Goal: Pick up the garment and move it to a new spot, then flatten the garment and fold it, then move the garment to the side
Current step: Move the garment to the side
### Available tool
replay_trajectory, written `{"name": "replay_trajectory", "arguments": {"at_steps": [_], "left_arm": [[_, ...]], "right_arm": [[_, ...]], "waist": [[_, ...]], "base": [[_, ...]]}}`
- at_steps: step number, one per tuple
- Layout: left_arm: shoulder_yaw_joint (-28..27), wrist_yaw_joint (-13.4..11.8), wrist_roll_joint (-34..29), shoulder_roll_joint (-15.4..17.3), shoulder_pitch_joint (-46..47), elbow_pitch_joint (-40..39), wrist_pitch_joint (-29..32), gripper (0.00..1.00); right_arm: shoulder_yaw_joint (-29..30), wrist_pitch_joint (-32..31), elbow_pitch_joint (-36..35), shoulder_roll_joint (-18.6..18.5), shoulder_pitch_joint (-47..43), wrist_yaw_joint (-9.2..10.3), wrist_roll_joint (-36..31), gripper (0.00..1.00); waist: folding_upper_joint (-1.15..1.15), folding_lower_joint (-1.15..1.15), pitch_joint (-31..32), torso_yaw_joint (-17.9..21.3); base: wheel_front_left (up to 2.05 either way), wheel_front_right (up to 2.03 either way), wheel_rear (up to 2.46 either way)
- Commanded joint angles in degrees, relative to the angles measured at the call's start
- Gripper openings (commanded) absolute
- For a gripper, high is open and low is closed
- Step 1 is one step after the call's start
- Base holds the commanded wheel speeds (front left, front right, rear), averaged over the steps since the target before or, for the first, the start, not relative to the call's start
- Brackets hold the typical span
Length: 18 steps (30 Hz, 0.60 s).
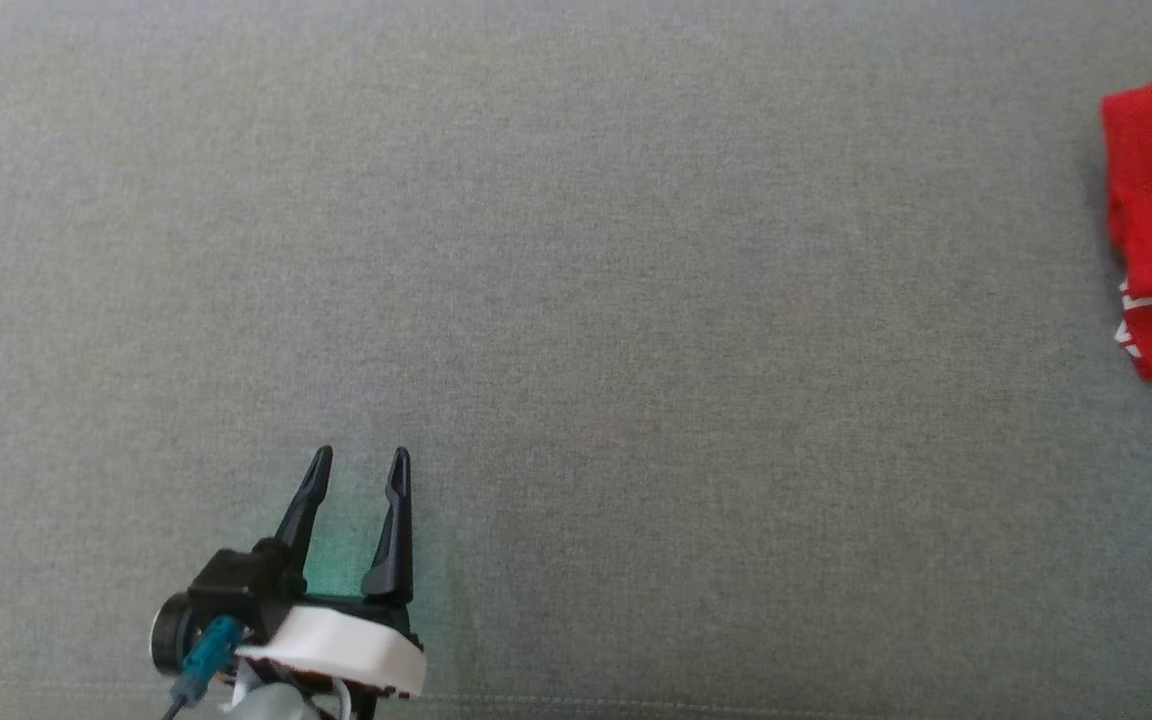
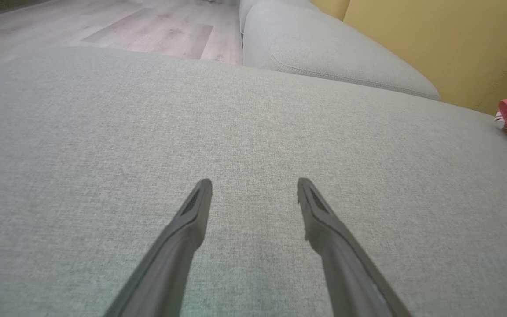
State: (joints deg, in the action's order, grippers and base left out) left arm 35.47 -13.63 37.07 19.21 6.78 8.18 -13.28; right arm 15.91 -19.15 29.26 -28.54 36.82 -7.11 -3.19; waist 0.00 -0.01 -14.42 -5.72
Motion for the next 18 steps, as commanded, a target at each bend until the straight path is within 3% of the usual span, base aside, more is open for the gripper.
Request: {"name": "replay_trajectory", "arguments": {"at_steps": [1,2,3,10,18], "left_arm": [[-1.71,-0.37,-0.58,1.25,2.24,-1.88,-0.54,1.0],[-1.66,-0.48,-0.65,1.28,2.3,-1.95,-0.47,1.0],[-1.62,-0.57,-0.71,1.28,2.37,-2.04,-0.43,1.0],[-1.62,-0.56,-0.61,1.42,2.9,-1.88,-0.35,1.0],[-2.53,-0.77,-0.08,2.2,2.94,-1.74,-0.4,1.0]], "right_arm": [[0.77,0.25,-0.84,-2.88,1.69,-0.37,-1.44,0.44],[1.32,0.73,-0.4,-3.19,1.76,-0.37,-2.09,0.77],[2.33,1.63,-0.06,-3.42,1.93,-0.37,-2.86,1.0],[4.98,6.43,2.65,-0.69,2.28,-0.37,-6.71,1.0],[-2.94,10.63,-1.51,7.08,1.62,-0.37,-4.04,1.0]], "waist": [[0.0,0.01,-0.88,-0.26],[0.0,0.01,-1.1,-0.21],[0.0,0.01,-1.31,-0.14],[0.0,0.01,-1.37,1.08],[0.0,0.01,2.39,3.07]], "base": [[0.0,0.0,0.0],[0.0,0.0,0.0],[0.0,0.0,0.0],[0.0,0.0,0.0],[0.0,0.0,0.0]]}}
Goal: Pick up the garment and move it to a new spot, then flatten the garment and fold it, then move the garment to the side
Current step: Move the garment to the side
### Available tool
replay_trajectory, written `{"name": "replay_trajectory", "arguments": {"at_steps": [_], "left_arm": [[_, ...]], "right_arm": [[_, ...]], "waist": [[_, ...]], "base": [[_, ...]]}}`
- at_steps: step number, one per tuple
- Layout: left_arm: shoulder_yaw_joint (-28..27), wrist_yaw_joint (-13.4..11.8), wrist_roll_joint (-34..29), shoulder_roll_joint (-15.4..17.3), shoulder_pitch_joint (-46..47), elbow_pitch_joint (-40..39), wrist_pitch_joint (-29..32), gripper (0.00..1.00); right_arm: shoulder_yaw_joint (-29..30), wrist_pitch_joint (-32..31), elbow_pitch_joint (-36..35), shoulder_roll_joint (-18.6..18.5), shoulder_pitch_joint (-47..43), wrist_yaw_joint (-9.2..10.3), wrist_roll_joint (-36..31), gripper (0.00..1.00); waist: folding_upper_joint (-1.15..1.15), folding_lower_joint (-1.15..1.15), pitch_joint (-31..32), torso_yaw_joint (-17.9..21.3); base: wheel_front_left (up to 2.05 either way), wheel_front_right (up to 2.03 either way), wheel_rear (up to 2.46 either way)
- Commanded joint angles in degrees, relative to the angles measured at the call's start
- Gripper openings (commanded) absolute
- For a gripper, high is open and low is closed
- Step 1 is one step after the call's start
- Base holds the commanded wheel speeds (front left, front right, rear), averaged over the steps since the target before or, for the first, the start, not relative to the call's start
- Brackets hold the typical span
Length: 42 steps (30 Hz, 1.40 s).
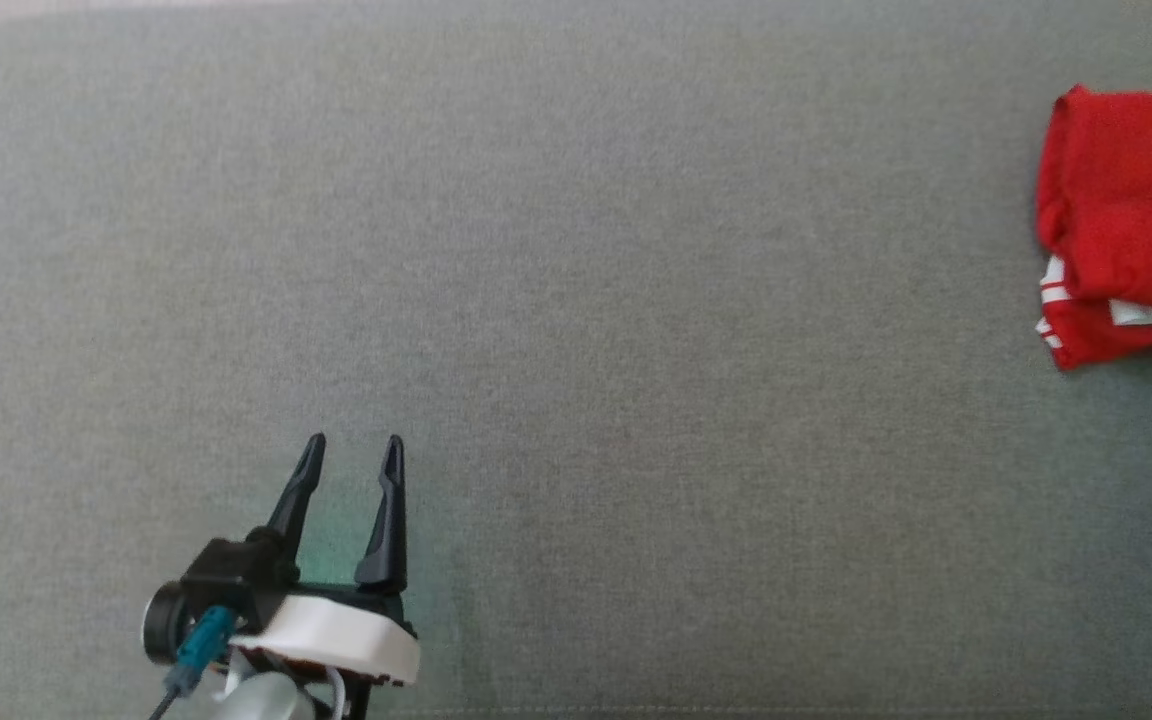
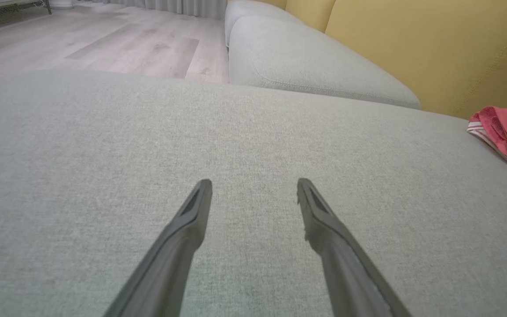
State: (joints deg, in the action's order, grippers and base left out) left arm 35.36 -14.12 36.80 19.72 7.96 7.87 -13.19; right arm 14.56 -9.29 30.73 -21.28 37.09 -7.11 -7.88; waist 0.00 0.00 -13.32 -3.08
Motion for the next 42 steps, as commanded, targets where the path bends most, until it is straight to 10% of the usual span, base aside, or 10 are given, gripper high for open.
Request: {"name": "replay_trajectory", "arguments": {"at_steps": [1,21,42], "left_arm": [[-2.71,-0.36,0.32,1.77,1.7,-1.34,-0.55,1.0],[-6.45,-2.07,2.62,1.7,-6.31,0.39,-1.56,1.0],[-4.74,-1.41,3.1,-0.21,-11.59,0.81,-1.7,1.0]], "right_arm": [[-2.58,1.03,-3.89,0.65,0.91,-0.37,1.13,1.0],[-9.98,7.66,-18.21,17.37,-24.06,-0.37,7.18,1.0],[-17.49,14.44,-22.24,18.39,-44.39,-0.37,20.87,1.0]], "waist": [[0.0,0.0,2.02,0.53],[0.0,0.0,16.45,-0.3],[0.0,0.0,21.38,-0.86]], "base": [[0.0,0.0,0.0],[0.0,0.0,0.0],[0.0,0.0,0.0]]}}
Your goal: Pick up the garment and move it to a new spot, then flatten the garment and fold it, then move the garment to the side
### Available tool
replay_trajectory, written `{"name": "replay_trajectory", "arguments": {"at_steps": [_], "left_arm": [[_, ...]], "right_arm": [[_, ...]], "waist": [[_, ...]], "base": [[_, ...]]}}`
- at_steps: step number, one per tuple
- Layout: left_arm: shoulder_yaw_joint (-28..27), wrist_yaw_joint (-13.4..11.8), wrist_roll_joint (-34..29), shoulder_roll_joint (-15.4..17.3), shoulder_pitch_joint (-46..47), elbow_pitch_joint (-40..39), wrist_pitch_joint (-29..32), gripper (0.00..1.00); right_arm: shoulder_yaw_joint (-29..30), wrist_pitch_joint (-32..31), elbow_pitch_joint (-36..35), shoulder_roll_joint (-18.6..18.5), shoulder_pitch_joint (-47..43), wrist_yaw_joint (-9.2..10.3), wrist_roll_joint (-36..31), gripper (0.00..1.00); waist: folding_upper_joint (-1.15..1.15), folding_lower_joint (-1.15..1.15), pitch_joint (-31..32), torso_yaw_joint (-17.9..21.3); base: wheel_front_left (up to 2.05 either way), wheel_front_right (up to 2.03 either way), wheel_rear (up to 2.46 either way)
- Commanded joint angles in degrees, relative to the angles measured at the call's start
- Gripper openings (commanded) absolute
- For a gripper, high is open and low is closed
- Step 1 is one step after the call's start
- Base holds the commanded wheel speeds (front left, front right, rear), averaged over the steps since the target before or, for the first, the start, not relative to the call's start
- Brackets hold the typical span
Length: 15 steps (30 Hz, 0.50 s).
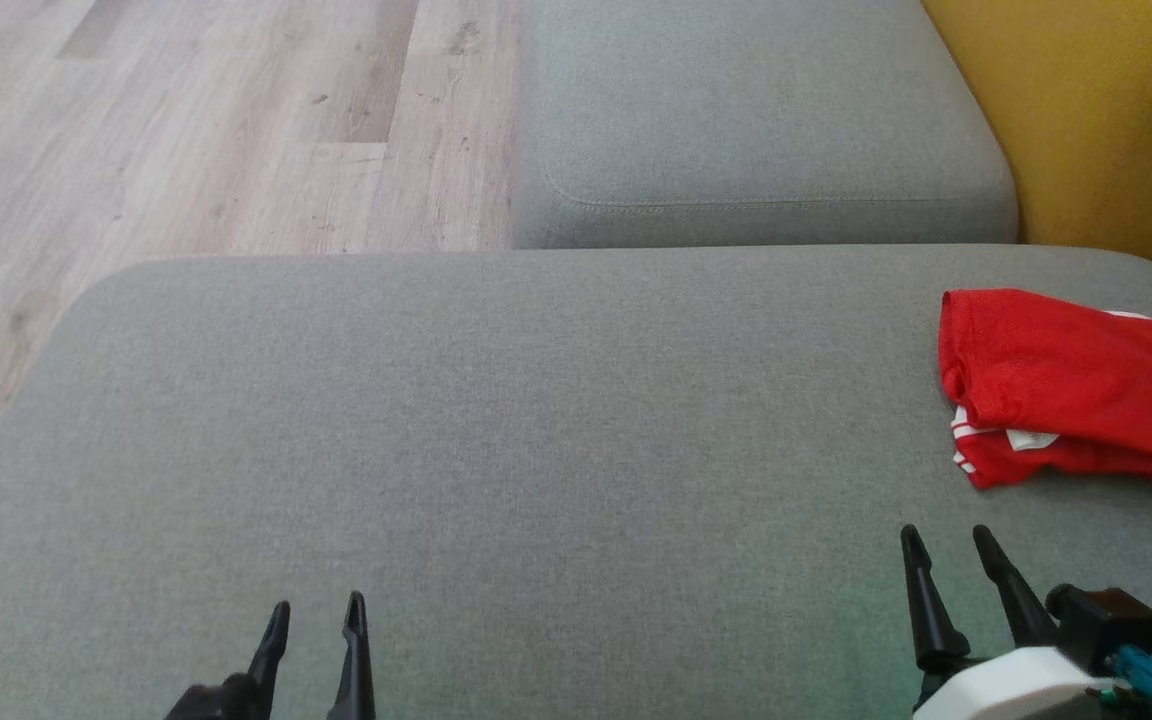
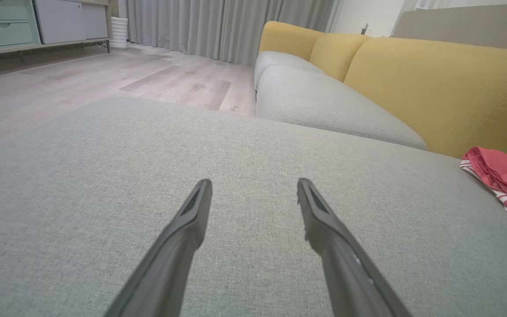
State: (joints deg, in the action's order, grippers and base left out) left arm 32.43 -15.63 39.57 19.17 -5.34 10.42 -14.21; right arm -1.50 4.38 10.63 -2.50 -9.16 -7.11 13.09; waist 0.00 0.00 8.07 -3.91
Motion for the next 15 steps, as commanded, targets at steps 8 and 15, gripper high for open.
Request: {"name": "replay_trajectory", "arguments": {"at_steps": [8,15], "left_arm": [[-1.94,-0.09,1.16,0.56,1.26,-2.76,-0.03,1.0],[-1.9,-0.42,0.92,0.95,1.25,-3.61,0.04,1.0]], "right_arm": [[-1.15,0.92,-1.68,-0.38,1.53,-0.37,-0.55,1.0],[-1.21,0.79,-1.38,-0.38,1.67,-0.37,-0.44,1.0]], "waist": [[0.0,0.0,-0.05,-0.49],[0.0,0.0,-0.25,-0.65]], "base": [[0.0,0.0,0.0],[0.0,0.0,0.0]]}}
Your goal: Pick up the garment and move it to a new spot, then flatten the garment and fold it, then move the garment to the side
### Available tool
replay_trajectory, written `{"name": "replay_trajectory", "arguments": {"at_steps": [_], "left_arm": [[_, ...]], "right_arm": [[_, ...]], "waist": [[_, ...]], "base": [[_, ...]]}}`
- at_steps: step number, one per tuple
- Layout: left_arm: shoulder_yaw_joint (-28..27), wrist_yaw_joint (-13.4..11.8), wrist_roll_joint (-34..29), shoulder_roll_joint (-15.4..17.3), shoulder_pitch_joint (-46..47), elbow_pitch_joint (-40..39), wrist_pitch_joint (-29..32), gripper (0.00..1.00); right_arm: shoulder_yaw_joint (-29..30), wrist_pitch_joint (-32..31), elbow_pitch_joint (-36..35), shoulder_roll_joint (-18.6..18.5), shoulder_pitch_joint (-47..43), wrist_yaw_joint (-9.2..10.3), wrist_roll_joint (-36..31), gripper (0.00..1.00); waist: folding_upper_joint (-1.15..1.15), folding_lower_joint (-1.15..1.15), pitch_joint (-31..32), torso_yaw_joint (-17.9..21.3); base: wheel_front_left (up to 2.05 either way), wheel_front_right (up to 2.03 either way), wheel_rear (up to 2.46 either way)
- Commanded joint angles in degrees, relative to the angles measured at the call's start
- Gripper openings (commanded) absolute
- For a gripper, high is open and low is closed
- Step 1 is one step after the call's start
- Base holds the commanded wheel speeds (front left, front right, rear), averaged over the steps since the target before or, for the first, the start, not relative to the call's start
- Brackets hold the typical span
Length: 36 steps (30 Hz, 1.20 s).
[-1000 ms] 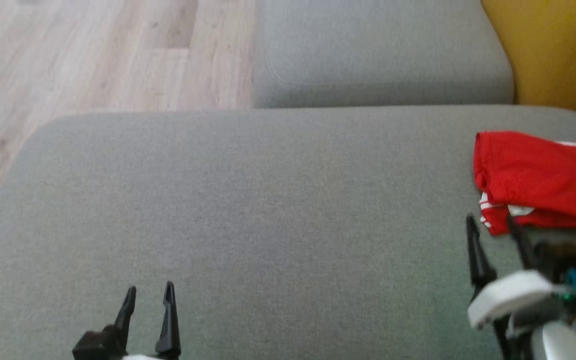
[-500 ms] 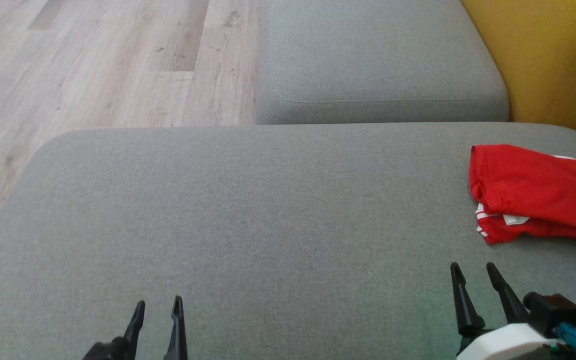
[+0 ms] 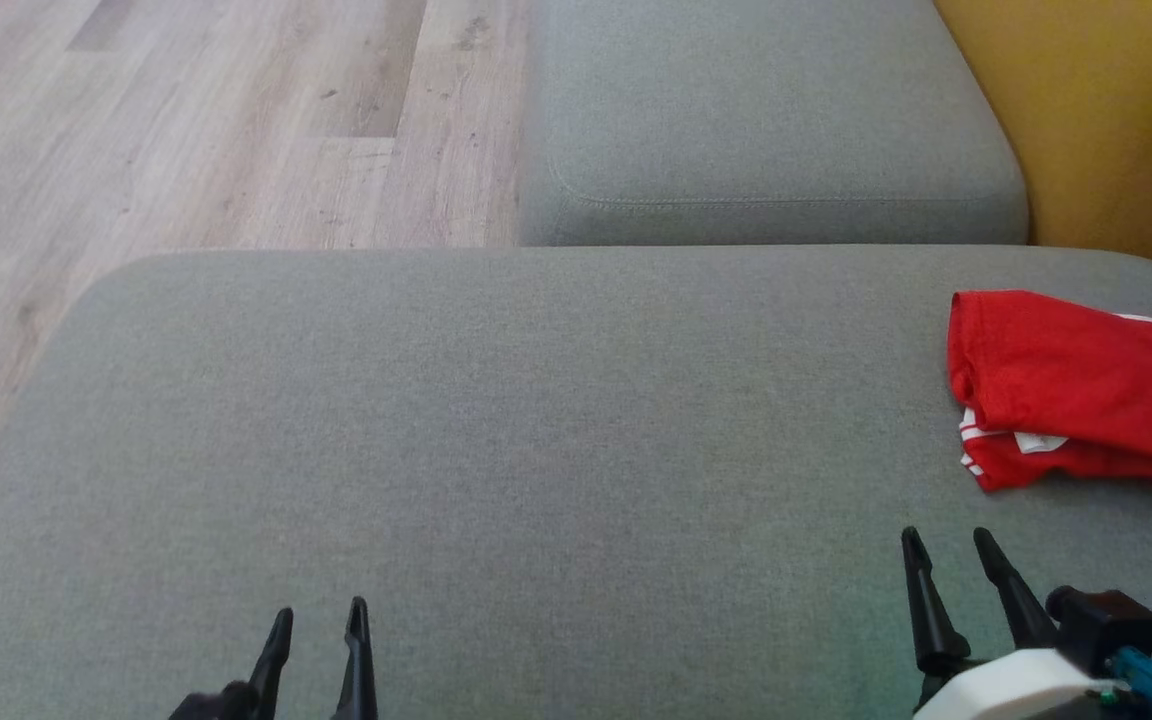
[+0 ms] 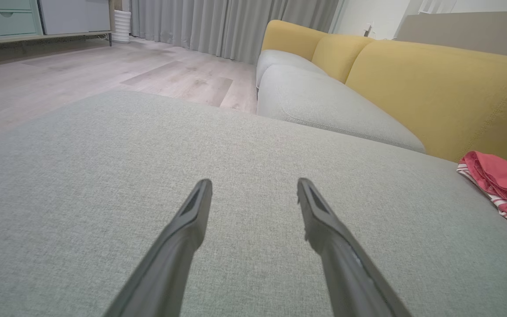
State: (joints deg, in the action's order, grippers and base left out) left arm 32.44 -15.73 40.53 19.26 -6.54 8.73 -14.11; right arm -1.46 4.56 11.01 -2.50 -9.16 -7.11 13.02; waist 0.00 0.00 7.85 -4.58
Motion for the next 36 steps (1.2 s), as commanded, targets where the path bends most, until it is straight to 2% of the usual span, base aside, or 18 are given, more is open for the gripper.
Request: {"name": "replay_trajectory", "arguments": {"at_steps": [1,2,3,7,36], "left_arm": [[-1.88,-0.38,-0.13,0.93,2.45,-2.01,-0.06,1.0],[-1.86,-0.46,-0.18,0.99,2.43,-2.11,-0.06,1.0],[0.0,-0.25,-0.02,0.09,0.0,-0.3,0.0,0.0],[0.7,-0.3,0.11,-0.56,-0.8,2.22,0.03,0.0],[-8.43,5.35,12.83,-4.07,2.48,3.16,4.66,0.0]], "right_arm": [[-1.23,0.62,-1.74,-0.38,1.71,-0.37,-0.35,1.0],[-1.22,0.62,-1.71,-0.38,1.75,-0.37,-0.35,1.0],[0.0,0.0,0.02,0.0,0.0,0.0,0.0,0.0],[-0.06,-0.14,3.12,0.03,-0.64,0.01,0.17,0.0],[1.88,-2.77,3.09,-0.07,3.2,-0.08,19.15,0.0]], "waist": [[0.0,0.0,-0.07,0.02],[0.0,0.0,-0.11,0.04],[0.0,0.0,-0.12,0.04],[0.0,0.0,-0.17,0.06],[0.0,0.0,-2.06,1.15]], "base": [[0.0,0.0,0.0],[0.0,0.0,0.0],[0.0,0.0,0.0],[0.0,0.0,0.0],[0.0,0.0,0.0]]}}
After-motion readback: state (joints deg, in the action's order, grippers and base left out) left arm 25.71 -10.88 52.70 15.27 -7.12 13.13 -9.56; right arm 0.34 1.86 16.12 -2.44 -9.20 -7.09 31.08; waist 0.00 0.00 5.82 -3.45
